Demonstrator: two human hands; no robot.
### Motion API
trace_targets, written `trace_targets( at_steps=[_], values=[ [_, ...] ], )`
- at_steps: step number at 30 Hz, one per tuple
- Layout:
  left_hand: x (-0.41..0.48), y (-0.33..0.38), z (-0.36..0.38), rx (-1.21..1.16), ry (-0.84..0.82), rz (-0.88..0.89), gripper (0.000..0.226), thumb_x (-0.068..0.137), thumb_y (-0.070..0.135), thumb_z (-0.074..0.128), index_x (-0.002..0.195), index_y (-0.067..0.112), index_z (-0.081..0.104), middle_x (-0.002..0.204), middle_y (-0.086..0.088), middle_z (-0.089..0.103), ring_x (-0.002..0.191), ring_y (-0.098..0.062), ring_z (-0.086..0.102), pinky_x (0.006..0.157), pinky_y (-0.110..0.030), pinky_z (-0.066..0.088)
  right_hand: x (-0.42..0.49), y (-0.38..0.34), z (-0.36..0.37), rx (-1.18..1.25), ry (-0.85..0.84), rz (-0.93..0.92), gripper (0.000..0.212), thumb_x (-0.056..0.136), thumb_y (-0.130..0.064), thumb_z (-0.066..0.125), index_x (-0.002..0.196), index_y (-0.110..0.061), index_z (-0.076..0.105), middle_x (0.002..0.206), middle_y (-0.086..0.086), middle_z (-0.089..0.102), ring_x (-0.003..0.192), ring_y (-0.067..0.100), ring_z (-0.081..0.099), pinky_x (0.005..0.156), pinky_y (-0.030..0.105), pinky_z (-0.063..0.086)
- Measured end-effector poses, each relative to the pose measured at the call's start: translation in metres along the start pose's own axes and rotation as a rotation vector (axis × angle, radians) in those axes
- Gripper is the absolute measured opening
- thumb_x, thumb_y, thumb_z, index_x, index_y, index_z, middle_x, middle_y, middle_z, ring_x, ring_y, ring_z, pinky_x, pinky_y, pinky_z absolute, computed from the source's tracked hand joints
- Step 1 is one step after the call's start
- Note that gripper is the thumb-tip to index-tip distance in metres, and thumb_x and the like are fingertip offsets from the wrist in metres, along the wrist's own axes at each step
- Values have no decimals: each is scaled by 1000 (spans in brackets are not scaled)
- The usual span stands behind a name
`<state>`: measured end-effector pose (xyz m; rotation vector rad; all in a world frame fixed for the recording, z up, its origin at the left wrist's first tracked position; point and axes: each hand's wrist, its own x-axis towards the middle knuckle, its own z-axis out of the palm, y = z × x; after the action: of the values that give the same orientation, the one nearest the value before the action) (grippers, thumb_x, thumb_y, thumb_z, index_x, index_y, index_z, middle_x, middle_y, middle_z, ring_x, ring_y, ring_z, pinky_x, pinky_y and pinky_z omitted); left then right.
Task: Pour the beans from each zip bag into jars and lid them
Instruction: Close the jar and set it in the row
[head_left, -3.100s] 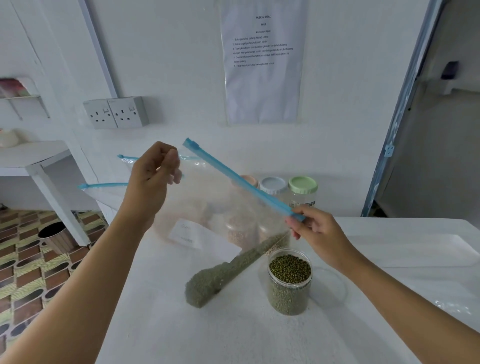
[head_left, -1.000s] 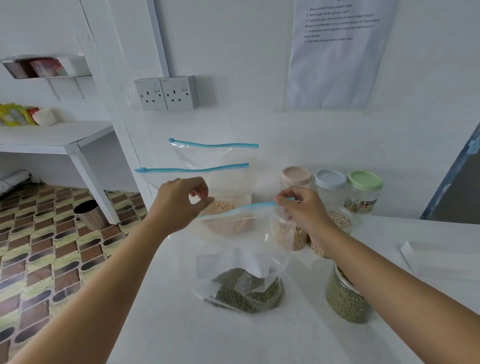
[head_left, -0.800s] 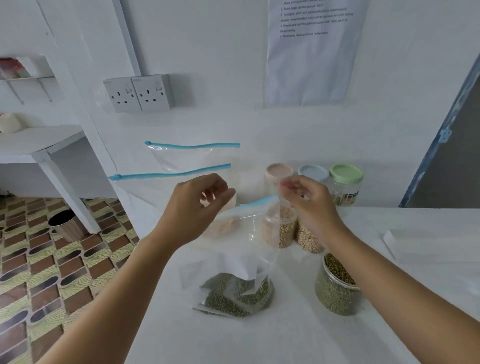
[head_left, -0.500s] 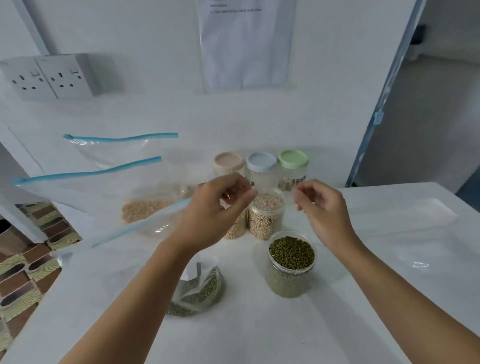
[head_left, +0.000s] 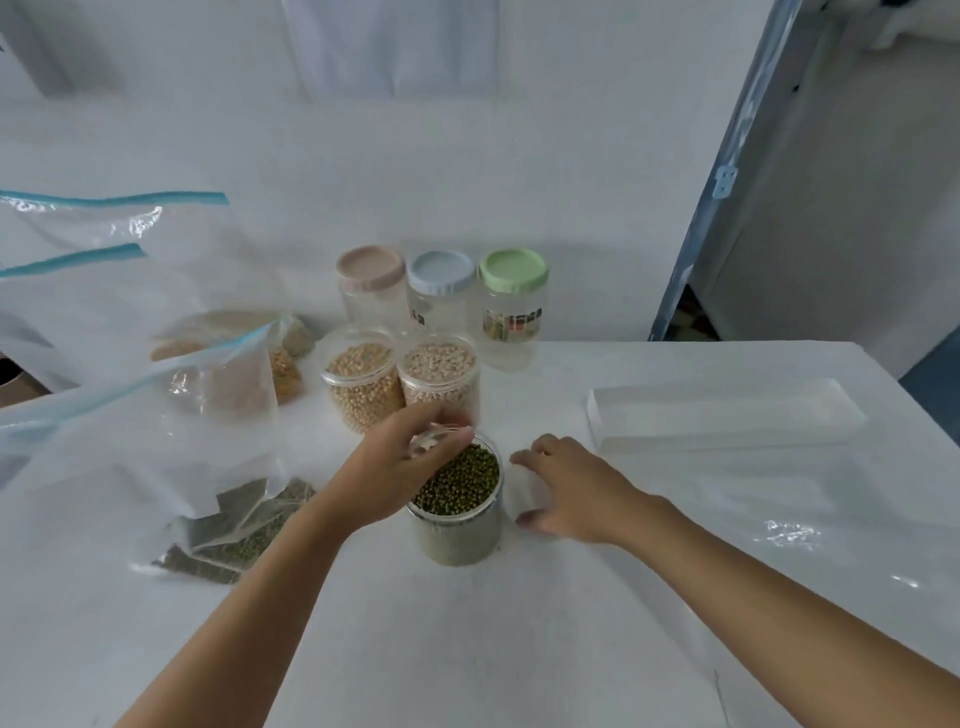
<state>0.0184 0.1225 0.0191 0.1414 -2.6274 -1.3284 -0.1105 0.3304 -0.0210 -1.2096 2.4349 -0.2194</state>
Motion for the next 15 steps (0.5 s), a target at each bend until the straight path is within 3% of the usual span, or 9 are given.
trace_targets(
  at_steps=[5,10,13,15],
  values=[
    [-5,-6,6,-135,44,-119,26,96,44,60,114,31,71,111,12,72,110,-8,66,94,-40,57,8,-2,1,-229,8,-11,78,82,-53,75,145,-21,42,134,5,47,129,27,40,95,40,44],
    [-10,-10,9,-270,-17,-182,23,98,43,57,118,38,68,118,9,71,114,-10,66,98,-37,56,8,1,-6,-146,53,69,85,66,-63,84,132,-20,51,125,1,46,120,23,40,90,39,45],
    [-16,-11,10,-372,-44,-233,31,96,45,61,126,37,64,123,15,69,119,-4,63,99,-30,50,3,-1,-10,83,151,113,55,71,-45,87,105,-19,53,101,-4,48,94,19,51,71,35,45],
    [-21,-16,11,-395,-100,-222,44,95,49,67,136,36,56,132,18,64,128,-3,57,104,-29,46,1,-3,-13,274,233,106,33,82,-26,80,88,-16,49,82,-5,51,78,22,56,66,35,45]
  ],
)
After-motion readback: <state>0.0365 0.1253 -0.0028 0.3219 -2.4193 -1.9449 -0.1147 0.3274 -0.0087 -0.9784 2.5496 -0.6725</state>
